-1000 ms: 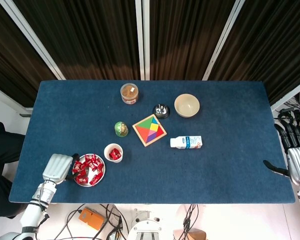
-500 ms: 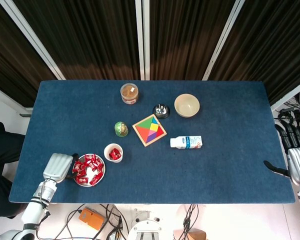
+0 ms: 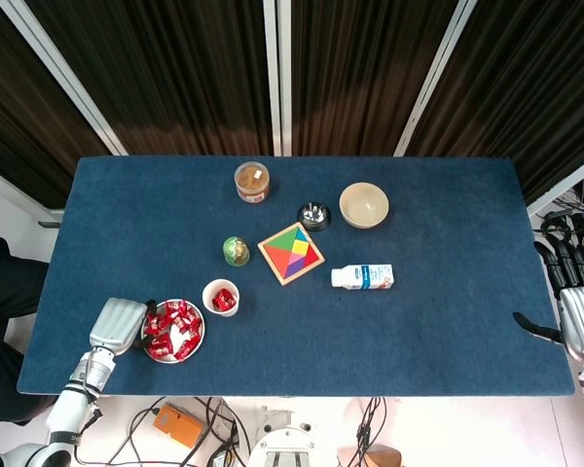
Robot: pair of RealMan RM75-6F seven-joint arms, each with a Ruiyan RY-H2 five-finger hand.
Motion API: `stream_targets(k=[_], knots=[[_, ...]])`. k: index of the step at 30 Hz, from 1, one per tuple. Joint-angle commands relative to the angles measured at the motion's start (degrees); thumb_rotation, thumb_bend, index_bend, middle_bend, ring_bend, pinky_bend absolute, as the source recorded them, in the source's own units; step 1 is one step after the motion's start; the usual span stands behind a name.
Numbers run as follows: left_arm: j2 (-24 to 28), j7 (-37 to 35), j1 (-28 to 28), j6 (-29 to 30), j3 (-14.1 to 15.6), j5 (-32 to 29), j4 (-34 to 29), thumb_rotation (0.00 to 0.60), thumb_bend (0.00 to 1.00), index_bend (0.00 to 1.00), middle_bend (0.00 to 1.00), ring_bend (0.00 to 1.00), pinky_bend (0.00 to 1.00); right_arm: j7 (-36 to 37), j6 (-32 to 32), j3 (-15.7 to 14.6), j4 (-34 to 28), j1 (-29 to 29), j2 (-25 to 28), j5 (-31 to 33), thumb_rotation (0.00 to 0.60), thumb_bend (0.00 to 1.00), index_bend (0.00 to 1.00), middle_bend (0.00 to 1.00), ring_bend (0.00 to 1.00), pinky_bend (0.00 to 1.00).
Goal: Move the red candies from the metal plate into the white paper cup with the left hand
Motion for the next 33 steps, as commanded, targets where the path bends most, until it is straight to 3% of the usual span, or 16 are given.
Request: stream_targets(k=[1,19,29,33], knots=[[-0.26,0.24,-0.19,-0.34,-0.07,-0.11,0.28,0.600,0.17,0.46,0.94,0.95,0.95,-0.01,-0.04,0.01,-0.03,0.02,0.00,0.02,0.600,0.24,0.00,0.03,0.00,0.07],[-0.67,-1.40,-0.97,-2.00,-0.17,0.53,0.93,0.600,0.33,0.56,0.94,0.95,0.94,-0.31,-0.48,0.11,-0.20,0.25,0.00,0.41,0.600,0.24,0.00,0.03,0.00,0.07],[4.56,-7.01,-0.57,1.82,-1.17,5.75,-6.19,0.600,0.33,0.56,0.94,0.95,0.94,0.01,-0.16,0.16,-0.07,0.16,-0.01,0.30,0.600,0.24,0.00,0.03,0.00,0.07],[6.02,-9.04,-1.75,3.31,-3.64,7.81,-9.46,0.600,0.33,0.56,0.94,0.95,0.95,0.43,0.02,0.11,0.24,0.06,-0.16,0.19,0.600,0.24,0.00,0.03,0.00,0.07]])
